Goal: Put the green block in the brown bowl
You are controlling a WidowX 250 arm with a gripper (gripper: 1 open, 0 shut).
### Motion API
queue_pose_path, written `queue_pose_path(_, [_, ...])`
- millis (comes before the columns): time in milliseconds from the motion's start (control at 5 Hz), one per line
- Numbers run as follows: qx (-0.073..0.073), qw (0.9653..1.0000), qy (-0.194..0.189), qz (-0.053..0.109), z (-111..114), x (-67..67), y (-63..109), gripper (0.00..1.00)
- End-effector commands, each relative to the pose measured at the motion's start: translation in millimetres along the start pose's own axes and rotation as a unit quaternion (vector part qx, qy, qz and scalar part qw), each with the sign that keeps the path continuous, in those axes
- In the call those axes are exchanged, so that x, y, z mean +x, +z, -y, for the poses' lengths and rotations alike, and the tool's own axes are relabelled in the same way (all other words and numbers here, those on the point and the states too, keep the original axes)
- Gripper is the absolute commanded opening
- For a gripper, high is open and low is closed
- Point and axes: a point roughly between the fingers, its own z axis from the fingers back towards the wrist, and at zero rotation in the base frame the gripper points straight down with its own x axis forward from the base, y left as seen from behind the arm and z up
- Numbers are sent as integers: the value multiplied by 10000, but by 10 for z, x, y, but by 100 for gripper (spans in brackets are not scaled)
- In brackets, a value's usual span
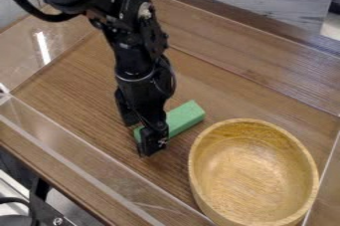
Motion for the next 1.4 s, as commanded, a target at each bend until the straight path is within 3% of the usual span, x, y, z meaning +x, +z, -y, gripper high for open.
queue_pose_path(0, [74, 9998, 77, 142, -69, 59, 9, 100])
queue_pose_path(200, [55, 9998, 100, 146, -73, 68, -23, 100])
queue_pose_path(400, [26, 9998, 123, 144, -68, 70, -38, 0])
queue_pose_path(1200, [-385, 9969, 681, -89, 31, -27, 324, 0])
